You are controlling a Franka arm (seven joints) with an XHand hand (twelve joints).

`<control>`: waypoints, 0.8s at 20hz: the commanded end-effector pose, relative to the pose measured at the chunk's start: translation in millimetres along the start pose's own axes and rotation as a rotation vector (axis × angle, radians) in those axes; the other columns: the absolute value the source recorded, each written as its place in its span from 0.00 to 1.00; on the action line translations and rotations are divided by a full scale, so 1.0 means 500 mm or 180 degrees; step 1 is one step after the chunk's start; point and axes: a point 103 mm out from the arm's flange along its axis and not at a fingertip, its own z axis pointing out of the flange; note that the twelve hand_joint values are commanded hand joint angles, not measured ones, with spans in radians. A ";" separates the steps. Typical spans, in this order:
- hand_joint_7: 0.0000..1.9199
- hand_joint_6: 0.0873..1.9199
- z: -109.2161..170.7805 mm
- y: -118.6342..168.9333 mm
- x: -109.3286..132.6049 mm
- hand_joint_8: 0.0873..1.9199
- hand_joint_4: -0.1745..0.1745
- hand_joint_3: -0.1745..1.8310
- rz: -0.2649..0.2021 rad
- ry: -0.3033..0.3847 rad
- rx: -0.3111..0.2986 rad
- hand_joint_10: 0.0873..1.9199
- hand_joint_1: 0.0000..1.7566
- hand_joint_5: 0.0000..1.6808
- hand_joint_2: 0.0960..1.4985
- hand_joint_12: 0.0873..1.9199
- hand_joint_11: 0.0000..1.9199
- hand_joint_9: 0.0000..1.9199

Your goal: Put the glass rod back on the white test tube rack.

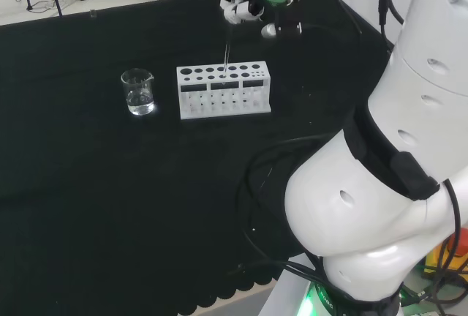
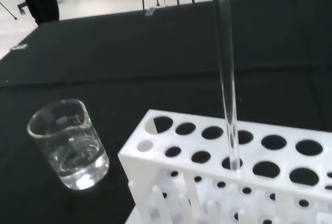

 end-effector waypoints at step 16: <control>0.57 0.26 0.068 0.050 -0.002 0.57 0.00 0.09 -0.0004 -0.0107 0.0222 0.44 0.74 0.63 0.70 0.39 0.84 0.82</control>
